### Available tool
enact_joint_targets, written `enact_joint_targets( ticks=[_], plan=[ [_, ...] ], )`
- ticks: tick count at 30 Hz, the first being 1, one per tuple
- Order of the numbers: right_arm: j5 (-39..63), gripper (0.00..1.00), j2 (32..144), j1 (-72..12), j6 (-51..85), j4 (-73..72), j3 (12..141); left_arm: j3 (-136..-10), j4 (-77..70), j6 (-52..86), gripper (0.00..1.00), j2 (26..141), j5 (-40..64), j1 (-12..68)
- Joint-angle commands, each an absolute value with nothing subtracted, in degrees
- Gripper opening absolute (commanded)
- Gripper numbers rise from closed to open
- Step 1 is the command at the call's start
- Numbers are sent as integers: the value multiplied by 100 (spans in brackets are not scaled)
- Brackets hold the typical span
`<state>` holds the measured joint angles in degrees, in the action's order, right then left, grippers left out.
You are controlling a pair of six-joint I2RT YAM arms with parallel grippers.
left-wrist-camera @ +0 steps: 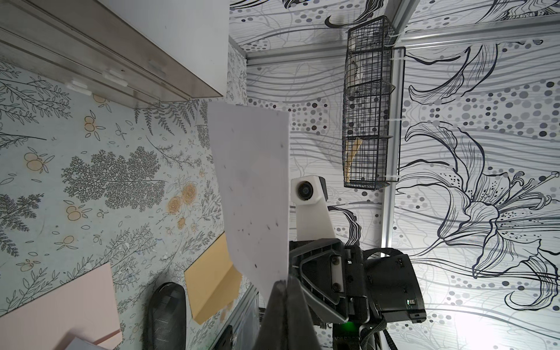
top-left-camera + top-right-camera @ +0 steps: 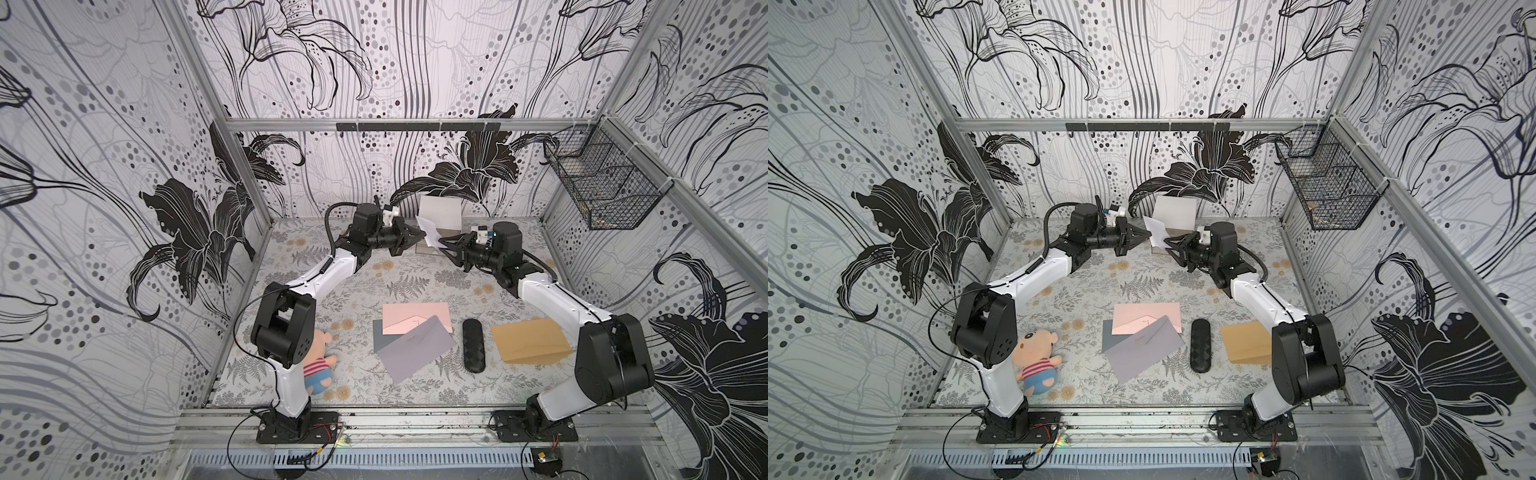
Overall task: Take the letter paper out of the envelope
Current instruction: Unfold the letter paper.
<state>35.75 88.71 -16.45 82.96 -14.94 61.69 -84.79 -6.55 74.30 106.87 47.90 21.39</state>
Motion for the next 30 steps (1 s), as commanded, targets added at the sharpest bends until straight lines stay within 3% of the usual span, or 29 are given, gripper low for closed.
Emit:
enact_joint_targets(
  ticks=[1,18,20,24,26,27,30],
  plan=[
    [3560,32,8955,-1670,8318,-1741,6217,-8327,-1112,7585,0,10677,4747,2162],
    [3392,24,9013,-1705,8613,-2122,6153,-8094,-1808,8130,0,10761,4535,2335],
    [3402,20,9035,-1705,8572,-2097,6216,-8052,-1856,8160,0,10772,4513,2355],
    [3452,0,9001,-1714,8012,-1462,6493,-8040,-1864,8187,0,10775,4474,2373],
    [3474,0,8974,-1736,7250,-614,6846,-8052,-1796,8185,0,10759,4419,2373],
    [3416,0,8952,-1749,6695,55,7123,-8076,-1720,8184,5,10715,4332,2351],
    [2816,0,8921,-1850,4799,1891,8033,-8180,-1119,8012,34,10479,3918,2222]
  ],
)
